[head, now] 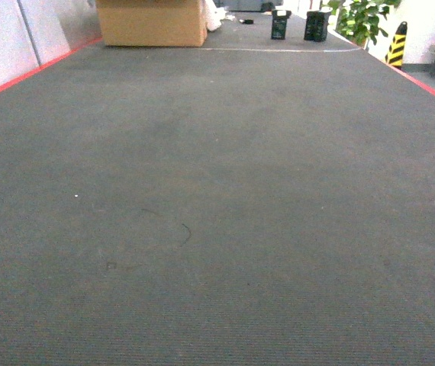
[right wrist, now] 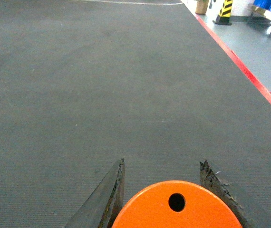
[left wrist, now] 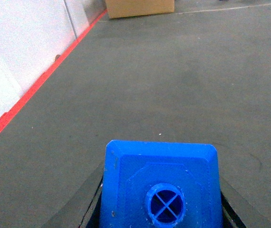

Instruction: Sort blue parts and orange caps into right shelf containers

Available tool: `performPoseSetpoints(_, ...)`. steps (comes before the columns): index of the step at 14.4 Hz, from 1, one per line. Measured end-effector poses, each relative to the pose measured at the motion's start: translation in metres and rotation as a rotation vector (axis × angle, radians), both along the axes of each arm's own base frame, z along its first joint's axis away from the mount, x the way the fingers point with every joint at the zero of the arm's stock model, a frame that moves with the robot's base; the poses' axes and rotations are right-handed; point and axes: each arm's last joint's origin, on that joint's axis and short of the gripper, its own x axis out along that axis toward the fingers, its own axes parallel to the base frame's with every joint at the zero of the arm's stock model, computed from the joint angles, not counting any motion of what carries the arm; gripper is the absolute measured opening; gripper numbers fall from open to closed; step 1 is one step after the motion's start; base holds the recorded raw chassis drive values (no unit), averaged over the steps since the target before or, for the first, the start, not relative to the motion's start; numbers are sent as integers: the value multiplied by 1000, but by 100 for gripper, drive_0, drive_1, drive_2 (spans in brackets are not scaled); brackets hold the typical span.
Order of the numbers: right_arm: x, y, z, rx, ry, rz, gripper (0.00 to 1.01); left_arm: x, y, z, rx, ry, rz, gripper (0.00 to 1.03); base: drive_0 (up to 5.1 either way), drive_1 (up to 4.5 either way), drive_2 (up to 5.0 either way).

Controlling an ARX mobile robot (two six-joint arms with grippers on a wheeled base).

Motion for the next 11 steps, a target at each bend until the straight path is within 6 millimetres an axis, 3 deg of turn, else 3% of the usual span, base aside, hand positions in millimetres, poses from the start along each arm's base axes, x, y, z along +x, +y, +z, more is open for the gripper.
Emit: performPoseSetpoints(11, 0, 0, 1, -1, -6, 0, 42, 0, 0, 0, -1, -2, -6, 45, 0, 0, 0)
